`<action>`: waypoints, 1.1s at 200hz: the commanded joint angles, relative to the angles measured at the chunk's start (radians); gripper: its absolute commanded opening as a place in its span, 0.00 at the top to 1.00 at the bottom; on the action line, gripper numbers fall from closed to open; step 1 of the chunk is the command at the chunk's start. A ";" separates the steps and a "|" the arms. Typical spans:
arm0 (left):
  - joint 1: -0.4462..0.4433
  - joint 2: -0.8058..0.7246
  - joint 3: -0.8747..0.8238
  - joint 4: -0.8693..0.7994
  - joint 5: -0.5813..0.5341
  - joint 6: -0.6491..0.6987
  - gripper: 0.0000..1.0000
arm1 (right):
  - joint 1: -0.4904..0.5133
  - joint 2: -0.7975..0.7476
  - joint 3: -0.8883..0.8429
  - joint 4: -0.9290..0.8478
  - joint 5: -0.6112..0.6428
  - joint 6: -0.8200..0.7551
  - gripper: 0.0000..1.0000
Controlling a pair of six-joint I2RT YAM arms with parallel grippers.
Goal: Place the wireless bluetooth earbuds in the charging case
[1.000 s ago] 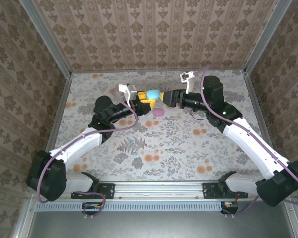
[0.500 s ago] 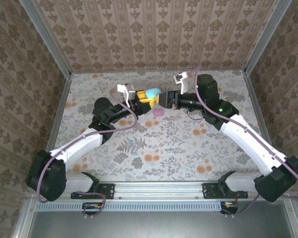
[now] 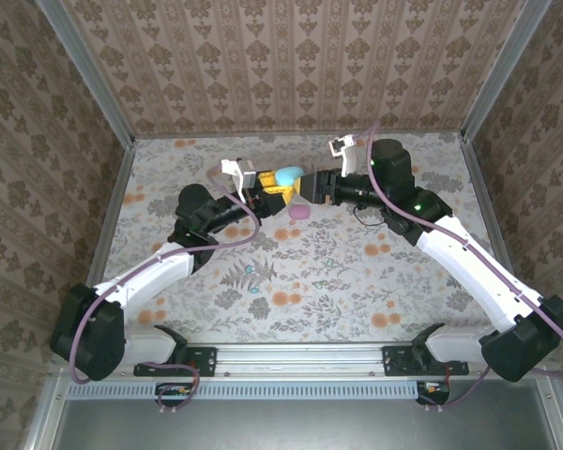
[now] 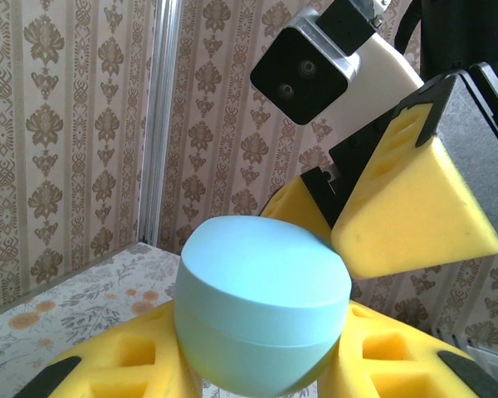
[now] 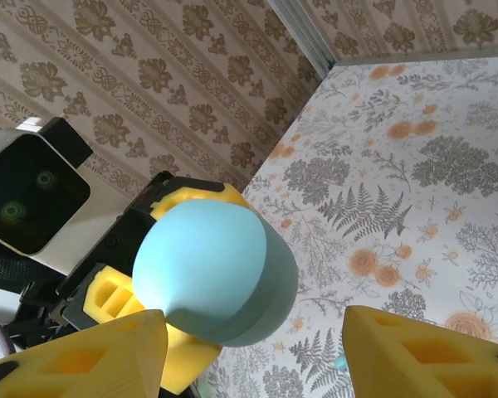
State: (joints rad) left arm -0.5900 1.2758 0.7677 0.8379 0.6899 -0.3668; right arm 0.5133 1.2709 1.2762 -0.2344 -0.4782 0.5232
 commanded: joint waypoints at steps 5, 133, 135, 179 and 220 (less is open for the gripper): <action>-0.022 -0.030 0.016 0.021 0.036 0.012 0.70 | 0.000 0.008 0.040 0.042 0.055 0.003 0.40; -0.024 -0.040 0.020 0.012 0.005 0.017 0.71 | -0.002 -0.081 -0.005 -0.030 -0.073 -0.160 0.36; -0.023 -0.039 0.021 0.014 0.005 0.017 0.71 | -0.002 -0.082 -0.004 -0.040 -0.070 -0.166 0.36; -0.025 -0.032 0.027 0.027 0.016 0.001 0.71 | -0.003 -0.059 0.011 -0.091 -0.017 -0.186 0.37; -0.025 -0.049 0.027 -0.006 0.025 0.022 0.71 | -0.002 -0.033 0.016 -0.065 -0.002 -0.182 0.38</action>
State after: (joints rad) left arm -0.6132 1.2564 0.7681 0.8368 0.6991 -0.3656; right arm 0.5133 1.2251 1.2705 -0.2962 -0.5026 0.3599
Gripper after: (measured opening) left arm 0.326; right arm 0.620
